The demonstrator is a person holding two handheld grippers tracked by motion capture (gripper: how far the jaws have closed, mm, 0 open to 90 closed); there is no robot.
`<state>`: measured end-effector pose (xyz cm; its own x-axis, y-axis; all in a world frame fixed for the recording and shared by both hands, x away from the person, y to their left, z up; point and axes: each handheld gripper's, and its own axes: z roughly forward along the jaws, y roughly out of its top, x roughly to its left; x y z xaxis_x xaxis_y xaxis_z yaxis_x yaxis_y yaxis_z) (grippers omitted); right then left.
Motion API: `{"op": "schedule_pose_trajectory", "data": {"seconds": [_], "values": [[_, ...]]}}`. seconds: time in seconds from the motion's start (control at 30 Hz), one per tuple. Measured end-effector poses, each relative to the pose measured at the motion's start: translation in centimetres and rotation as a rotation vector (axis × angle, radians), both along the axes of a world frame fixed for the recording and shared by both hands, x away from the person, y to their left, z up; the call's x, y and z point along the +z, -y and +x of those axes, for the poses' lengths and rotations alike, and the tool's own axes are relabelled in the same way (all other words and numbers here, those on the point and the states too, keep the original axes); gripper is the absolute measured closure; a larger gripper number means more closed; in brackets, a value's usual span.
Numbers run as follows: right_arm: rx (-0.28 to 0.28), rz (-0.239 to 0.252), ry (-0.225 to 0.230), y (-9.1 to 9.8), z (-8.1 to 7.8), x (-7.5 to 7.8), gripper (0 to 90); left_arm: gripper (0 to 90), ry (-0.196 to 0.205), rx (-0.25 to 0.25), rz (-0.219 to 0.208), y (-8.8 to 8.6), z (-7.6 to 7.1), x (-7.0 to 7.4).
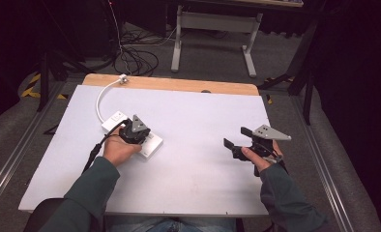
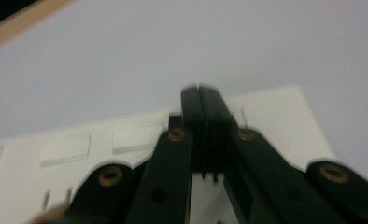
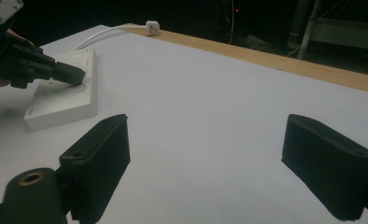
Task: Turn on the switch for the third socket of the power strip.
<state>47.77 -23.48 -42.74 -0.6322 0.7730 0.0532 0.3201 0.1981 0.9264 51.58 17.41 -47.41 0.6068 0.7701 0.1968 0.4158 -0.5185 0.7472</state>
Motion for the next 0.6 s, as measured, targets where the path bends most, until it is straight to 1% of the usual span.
{"op": "schedule_pose_trajectory", "data": {"seconds": [0.03, 0.07, 0.1, 0.13, 0.2, 0.27, 0.33, 0.37, 0.4, 0.43, 0.47, 0.53, 0.57, 0.6], "values": [[0.0, 0.0, 0.0, 0.0, 0.0, 0.0, 15.5, 90.0, -0.009, 0.005, -0.005, -0.1, 0.1, 0.0], [0.001, 0.0, 0.0, 0.0, 0.0, 0.0, 15.6, 90.0, -0.015, 0.012, -0.02, -0.2, 0.1, 0.0], [0.003, -0.006, 0.003, 0.0, 0.0, 0.0, 15.6, 90.0, -0.019, 0.006, -0.029, -0.2, 0.1, 0.0], [0.003, -0.006, 0.003, 0.0, 0.0, 0.0, 15.6, 90.0, -0.018, 0.0, -0.029, -0.1, 0.0, 0.0], [0.004, -0.003, 0.001, 0.0, 0.0, 0.0, 15.6, 90.0, -0.007, -0.005, -0.017, 0.0, 0.0, 0.0], [0.003, -0.004, 0.001, 0.0, 0.0, 0.0, 15.6, 90.0, -0.005, -0.002, -0.017, 0.0, 0.0, 0.0], [0.003, -0.005, 0.002, 0.0, 0.0, 0.0, 15.6, 90.0, -0.004, 0.015, -0.016, -0.1, 0.0, 0.0], [0.004, -0.006, 0.003, 0.0, 0.0, 0.0, 15.6, 89.9, 0.004, 0.023, -0.02, -0.3, 0.1, 0.0], [0.004, -0.006, 0.003, 0.0, 0.0, 0.0, 15.5, 89.9, 0.015, 0.034, -0.031, -0.5, 0.1, 0.2], [0.003, -0.003, 0.001, 0.0, 0.0, 0.0, 15.6, 89.9, 0.037, 0.051, -0.065, -0.7, 0.0, 0.7], [0.003, -0.004, 0.001, 0.0, 0.0, 0.0, 15.6, 89.9, 0.037, 0.051, -0.065, -0.7, 0.0, 0.7], [0.002, -0.004, -0.001, 0.0, 0.0, 0.0, 15.6, 89.9, 0.047, 0.06, -0.082, -1.0, 0.0, 1.0], [0.003, -0.006, 0.0, 0.0, 0.1, -0.1, 15.5, 89.9, 0.058, 0.071, -0.093, -1.2, 0.0, 1.2], [0.003, -0.006, 0.0, 0.0, 0.1, -0.1, 15.5, 89.9, 0.057, 0.074, -0.114, -1.3, 0.0, 1.3]]}}
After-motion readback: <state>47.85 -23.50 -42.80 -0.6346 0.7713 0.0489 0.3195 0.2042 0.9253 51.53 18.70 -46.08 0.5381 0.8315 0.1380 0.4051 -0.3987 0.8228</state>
